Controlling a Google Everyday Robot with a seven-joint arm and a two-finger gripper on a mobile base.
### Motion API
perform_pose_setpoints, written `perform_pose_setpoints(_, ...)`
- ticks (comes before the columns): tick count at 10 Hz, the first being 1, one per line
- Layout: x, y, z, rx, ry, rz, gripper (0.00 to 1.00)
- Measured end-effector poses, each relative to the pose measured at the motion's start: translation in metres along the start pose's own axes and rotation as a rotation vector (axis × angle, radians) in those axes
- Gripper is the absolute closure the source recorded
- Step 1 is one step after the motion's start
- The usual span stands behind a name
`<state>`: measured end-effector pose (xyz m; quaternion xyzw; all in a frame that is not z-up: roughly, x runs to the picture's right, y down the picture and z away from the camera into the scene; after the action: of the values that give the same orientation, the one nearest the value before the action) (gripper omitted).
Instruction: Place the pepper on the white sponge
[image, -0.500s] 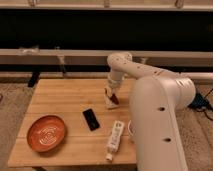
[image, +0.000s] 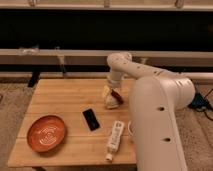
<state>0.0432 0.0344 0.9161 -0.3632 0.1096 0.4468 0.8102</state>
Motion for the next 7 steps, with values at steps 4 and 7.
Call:
perform_pose_setpoints(4, -0.0013, -0.0039, -0.0019, -0.002, -0.017, 0.019, 0.20)
perform_pose_setpoints(7, -0.0030, -0.0023, -0.0018, -0.002, -0.018, 0.017, 0.20)
